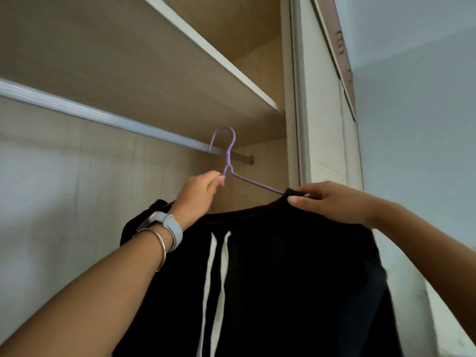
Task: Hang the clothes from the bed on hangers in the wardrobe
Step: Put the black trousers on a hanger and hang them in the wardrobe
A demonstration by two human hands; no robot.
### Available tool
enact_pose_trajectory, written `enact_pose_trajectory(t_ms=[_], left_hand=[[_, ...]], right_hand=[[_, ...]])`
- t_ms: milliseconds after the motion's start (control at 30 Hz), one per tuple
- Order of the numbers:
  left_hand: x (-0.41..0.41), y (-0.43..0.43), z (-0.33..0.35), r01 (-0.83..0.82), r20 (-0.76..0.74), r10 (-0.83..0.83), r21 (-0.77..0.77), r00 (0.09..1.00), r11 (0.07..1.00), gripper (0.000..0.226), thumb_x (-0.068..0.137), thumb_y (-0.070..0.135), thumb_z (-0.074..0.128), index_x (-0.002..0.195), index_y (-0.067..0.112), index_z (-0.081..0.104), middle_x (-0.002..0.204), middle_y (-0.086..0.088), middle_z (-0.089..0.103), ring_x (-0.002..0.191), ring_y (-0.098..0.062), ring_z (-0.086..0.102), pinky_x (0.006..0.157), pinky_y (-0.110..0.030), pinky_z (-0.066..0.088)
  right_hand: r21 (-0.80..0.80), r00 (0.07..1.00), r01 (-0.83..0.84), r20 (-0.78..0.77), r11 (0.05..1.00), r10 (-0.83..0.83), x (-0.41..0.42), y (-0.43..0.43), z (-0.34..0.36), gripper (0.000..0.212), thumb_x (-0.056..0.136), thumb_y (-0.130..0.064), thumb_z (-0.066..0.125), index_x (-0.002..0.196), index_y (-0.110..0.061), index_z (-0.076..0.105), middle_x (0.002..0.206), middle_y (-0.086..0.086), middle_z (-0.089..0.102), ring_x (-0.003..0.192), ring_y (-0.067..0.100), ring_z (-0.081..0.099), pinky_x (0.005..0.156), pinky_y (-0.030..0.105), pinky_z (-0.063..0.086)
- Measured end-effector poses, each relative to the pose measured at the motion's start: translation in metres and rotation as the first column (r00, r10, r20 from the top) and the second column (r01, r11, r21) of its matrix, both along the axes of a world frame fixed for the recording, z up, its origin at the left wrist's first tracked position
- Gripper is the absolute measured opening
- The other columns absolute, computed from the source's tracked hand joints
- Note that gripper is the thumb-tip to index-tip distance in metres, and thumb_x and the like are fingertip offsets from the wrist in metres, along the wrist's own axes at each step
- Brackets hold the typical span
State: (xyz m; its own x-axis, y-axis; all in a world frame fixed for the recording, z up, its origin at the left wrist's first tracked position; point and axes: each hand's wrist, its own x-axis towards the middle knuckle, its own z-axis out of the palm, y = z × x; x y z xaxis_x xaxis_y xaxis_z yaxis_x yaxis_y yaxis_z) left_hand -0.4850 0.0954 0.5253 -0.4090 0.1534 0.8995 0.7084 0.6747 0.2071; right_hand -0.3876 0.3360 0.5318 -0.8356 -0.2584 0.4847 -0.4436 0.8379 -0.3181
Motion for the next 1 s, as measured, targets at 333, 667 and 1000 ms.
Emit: enact_pose_trajectory(t_ms=[333,667,1000], left_hand=[[-0.111,-0.015,0.053,-0.336,0.006,0.338,0.12,0.941,0.934,0.033,0.097,0.021,0.04,0.098,0.0,0.065,0.099,-0.021,0.07,0.095,-0.036,0.063,0.087,-0.04,0.049],[-0.183,0.011,0.122,-0.34,0.272,0.271,0.249,0.923,0.907,0.044,0.097,0.028,0.035,0.111,-0.005,0.061,0.119,-0.025,0.061,0.115,-0.038,0.054,0.1,-0.041,0.042],[-0.236,0.042,0.062,-0.024,0.482,-0.224,0.455,0.847,0.89,0.051,0.085,0.017,0.061,0.133,0.005,0.045,0.131,-0.015,0.055,0.121,-0.029,0.052,0.107,-0.04,0.04]], right_hand=[[-0.01,0.959,-0.185,-0.221,0.983,0.178,-0.12,-0.002,0.047,0.036,0.093,-0.033,0.049,0.063,-0.017,0.059,0.061,-0.004,0.055,0.06,0.011,0.053,0.06,0.022,0.039],[-0.131,0.959,-0.133,-0.267,0.982,0.094,-0.222,-0.05,0.08,0.036,0.095,-0.03,0.047,0.09,0.0,0.068,0.086,0.015,0.069,0.083,0.029,0.065,0.066,0.031,0.046],[-0.209,0.993,-0.034,-0.121,0.977,0.008,-0.277,-0.043,0.038,0.033,0.094,-0.03,0.049,0.071,-0.01,0.061,0.058,0.001,0.052,0.051,0.014,0.048,0.046,0.024,0.032]])
